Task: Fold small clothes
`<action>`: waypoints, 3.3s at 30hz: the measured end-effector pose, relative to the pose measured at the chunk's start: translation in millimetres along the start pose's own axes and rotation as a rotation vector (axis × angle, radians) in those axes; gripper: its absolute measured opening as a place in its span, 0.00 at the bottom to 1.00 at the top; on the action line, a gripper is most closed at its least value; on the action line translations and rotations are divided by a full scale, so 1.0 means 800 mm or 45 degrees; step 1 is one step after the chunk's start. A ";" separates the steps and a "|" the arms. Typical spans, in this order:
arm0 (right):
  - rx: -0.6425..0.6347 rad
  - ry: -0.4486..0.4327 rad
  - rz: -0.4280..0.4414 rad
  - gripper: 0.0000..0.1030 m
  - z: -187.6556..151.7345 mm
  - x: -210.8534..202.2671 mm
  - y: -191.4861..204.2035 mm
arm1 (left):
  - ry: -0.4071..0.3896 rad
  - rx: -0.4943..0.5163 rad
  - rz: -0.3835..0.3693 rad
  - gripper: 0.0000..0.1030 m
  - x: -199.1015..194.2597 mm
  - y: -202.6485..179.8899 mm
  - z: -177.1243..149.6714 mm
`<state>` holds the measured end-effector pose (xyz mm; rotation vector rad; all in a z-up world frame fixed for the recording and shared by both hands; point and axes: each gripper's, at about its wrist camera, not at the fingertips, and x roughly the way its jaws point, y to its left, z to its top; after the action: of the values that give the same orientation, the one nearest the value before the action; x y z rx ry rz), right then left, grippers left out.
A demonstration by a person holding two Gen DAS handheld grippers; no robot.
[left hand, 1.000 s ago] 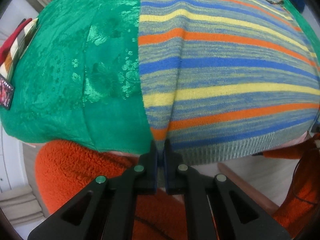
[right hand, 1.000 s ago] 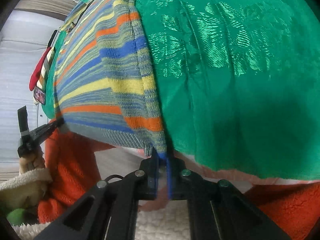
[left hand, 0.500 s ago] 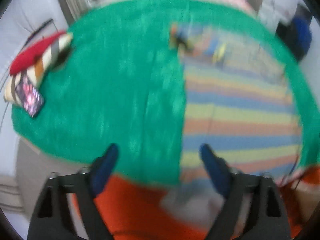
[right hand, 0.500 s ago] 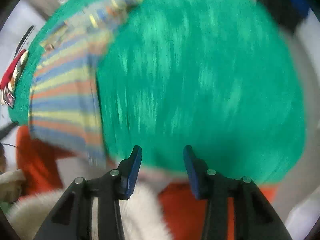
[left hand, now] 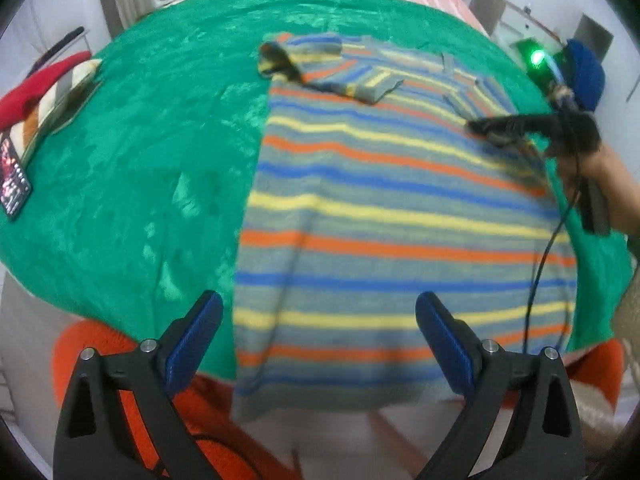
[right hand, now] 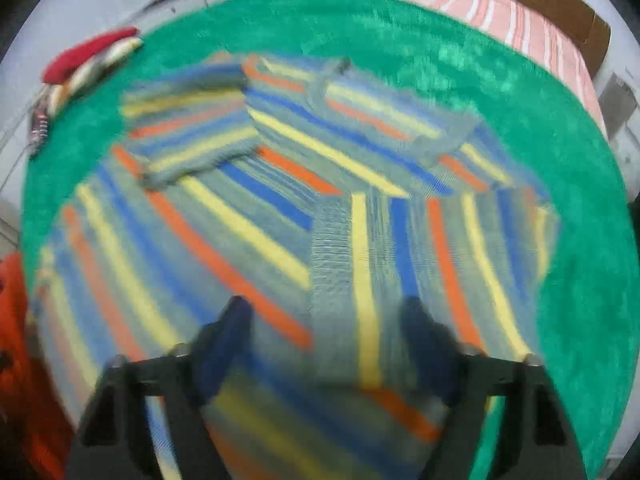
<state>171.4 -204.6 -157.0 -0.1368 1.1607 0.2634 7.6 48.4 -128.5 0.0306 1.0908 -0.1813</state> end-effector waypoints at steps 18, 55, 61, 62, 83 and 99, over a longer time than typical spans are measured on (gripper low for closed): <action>0.839 -0.145 -0.507 0.03 -0.198 -0.172 -0.315 | -0.046 0.002 0.001 0.95 -0.004 -0.019 0.002; 0.852 -0.215 -0.216 0.32 -0.242 -0.159 -0.299 | -0.166 0.220 -0.019 1.00 -0.046 -0.008 0.119; 0.920 -0.216 -0.291 0.32 -0.280 -0.171 -0.285 | -0.175 0.503 -0.014 1.00 -0.002 -0.063 0.205; 0.908 -0.238 -0.286 0.32 -0.282 -0.181 -0.277 | -0.169 0.553 -0.009 0.99 0.014 -0.075 0.213; 0.732 -0.498 -0.155 0.38 -0.320 -0.227 -0.086 | -0.143 -0.231 0.218 0.01 0.076 0.160 0.292; 0.700 -0.415 -0.121 0.38 -0.311 -0.200 -0.055 | -0.092 -0.582 0.406 0.00 0.115 0.292 0.215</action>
<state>-96.4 -328.2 -109.8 0.3243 0.8629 -0.1205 237.8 246.7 -145.2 -0.2099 1.0194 0.3526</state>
